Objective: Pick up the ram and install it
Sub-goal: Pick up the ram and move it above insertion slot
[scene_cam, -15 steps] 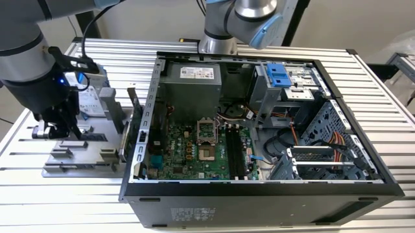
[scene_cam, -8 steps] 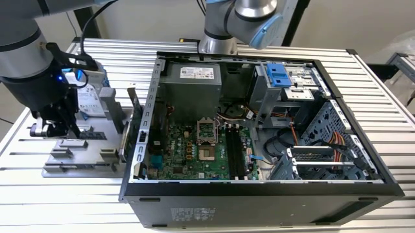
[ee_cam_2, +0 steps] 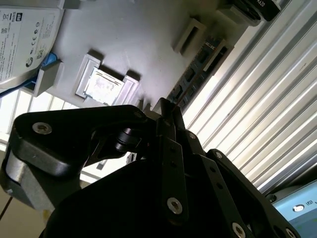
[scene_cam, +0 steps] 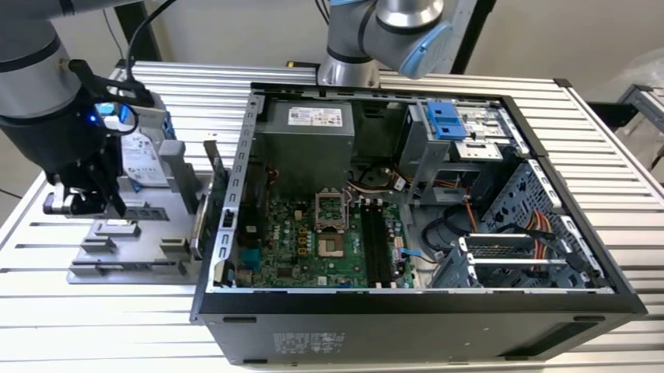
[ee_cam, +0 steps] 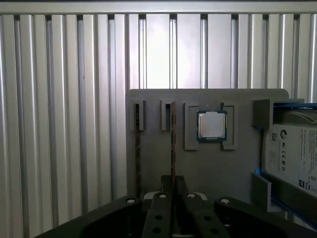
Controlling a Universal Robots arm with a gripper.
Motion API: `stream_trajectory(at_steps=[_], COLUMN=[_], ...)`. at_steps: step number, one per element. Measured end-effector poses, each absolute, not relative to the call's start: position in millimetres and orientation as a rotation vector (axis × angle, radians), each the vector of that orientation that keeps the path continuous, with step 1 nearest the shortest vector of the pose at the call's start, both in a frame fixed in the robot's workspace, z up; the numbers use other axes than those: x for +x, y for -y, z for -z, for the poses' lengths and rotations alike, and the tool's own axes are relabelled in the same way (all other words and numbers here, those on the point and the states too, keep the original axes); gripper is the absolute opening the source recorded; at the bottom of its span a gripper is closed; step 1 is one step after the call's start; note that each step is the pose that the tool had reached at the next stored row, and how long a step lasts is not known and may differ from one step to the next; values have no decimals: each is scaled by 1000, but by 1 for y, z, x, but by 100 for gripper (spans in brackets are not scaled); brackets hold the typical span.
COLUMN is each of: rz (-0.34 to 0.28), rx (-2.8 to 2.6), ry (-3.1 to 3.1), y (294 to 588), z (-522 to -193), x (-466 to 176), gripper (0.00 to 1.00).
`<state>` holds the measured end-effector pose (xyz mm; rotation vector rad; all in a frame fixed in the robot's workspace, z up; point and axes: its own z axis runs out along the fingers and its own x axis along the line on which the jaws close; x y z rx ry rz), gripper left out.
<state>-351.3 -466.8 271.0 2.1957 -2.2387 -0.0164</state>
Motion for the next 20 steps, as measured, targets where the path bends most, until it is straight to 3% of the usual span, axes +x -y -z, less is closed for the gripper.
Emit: stream_trajectory(at_steps=[20], rz=[16], rx=[2196], ry=[2239], y=[467], z=[-289], x=[-351], gripper=[0])
